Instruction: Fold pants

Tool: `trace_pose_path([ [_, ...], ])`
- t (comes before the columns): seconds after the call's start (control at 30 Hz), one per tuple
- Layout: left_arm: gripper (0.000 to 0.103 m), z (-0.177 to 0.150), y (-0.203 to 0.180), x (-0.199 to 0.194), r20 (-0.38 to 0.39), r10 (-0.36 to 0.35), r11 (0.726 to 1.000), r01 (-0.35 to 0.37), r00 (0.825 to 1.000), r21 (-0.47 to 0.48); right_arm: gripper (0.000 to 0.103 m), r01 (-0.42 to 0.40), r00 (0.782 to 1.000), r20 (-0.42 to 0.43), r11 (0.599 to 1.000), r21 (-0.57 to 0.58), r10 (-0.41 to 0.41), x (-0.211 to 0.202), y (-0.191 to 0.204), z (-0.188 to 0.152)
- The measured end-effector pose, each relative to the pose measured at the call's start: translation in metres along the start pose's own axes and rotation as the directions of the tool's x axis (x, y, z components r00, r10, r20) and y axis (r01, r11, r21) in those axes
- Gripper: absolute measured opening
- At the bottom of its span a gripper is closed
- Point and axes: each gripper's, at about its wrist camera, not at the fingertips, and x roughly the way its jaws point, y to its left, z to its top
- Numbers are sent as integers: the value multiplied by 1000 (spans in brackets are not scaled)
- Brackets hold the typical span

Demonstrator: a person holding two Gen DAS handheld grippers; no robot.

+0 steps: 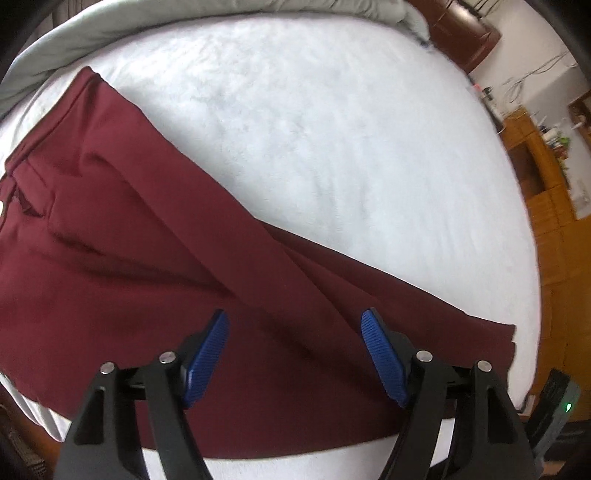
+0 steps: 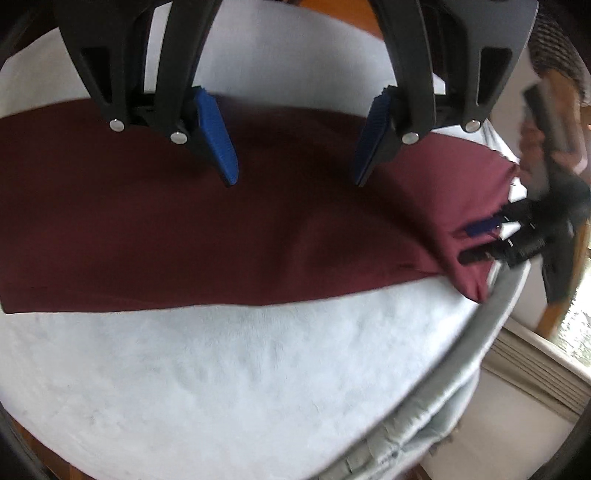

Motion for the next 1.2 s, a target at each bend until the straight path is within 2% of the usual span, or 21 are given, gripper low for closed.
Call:
trace_pose_path([
  [0.1, 75, 6, 5, 14, -44, 29, 1000, -29, 999, 1, 64, -15, 999, -47, 998, 55, 18, 17, -10, -3],
  [0.23, 72, 9, 17, 27, -87, 49, 998, -51, 995, -23, 65, -4, 999, -44, 999, 39, 6, 16, -9, -7],
  [0.27, 62, 10, 21, 30, -92, 35, 999, -39, 995, -38, 68, -10, 999, -47, 999, 43, 12, 18, -9, -5],
  [0.3, 46, 8, 23, 31, -98, 1, 998, -7, 995, -61, 70, -19, 999, -49, 999, 48, 21, 18, -9, -3],
  [0.37, 31, 4, 27, 32, -103, -49, 994, 39, 993, -101, 71, -24, 998, -52, 998, 50, 26, 15, -8, -3],
  [0.4, 24, 2, 28, 30, -94, -58, 992, 47, 994, -115, 71, -23, 998, -52, 999, 49, 26, 16, 0, -3],
  [0.47, 21, -5, 28, 23, -67, -63, 992, 55, 996, -118, 71, -29, 998, -52, 998, 51, 32, 16, 3, -3],
  [0.63, 18, -34, 28, -9, 70, -84, 990, 91, 994, -105, 69, -64, 996, -52, 994, 90, 69, 15, -2, 4],
  [0.8, 18, -94, 37, -35, 169, -61, 990, 82, 984, -115, 69, -49, 997, -62, 995, 87, 54, 9, -5, 1],
  [0.93, 19, -120, 44, -10, 177, -21, 994, 40, 984, -103, 69, -26, 997, -76, 999, 44, 30, 5, 3, -5],
  [1.0, 22, -121, 53, 6, 178, -34, 992, 55, 983, -118, 70, -8, 999, -52, 1000, 15, 9, -1, 11, -7],
  [1.1, 23, -118, 44, 10, 202, -20, 995, 39, 979, -88, 70, -56, 998, -40, 998, -10, 55, -2, 24, -5],
  [1.2, 26, -118, 37, 9, 205, -9, 998, 22, 979, -63, 71, -38, 995, -92, 998, -41, 34, 13, 33, -7],
])
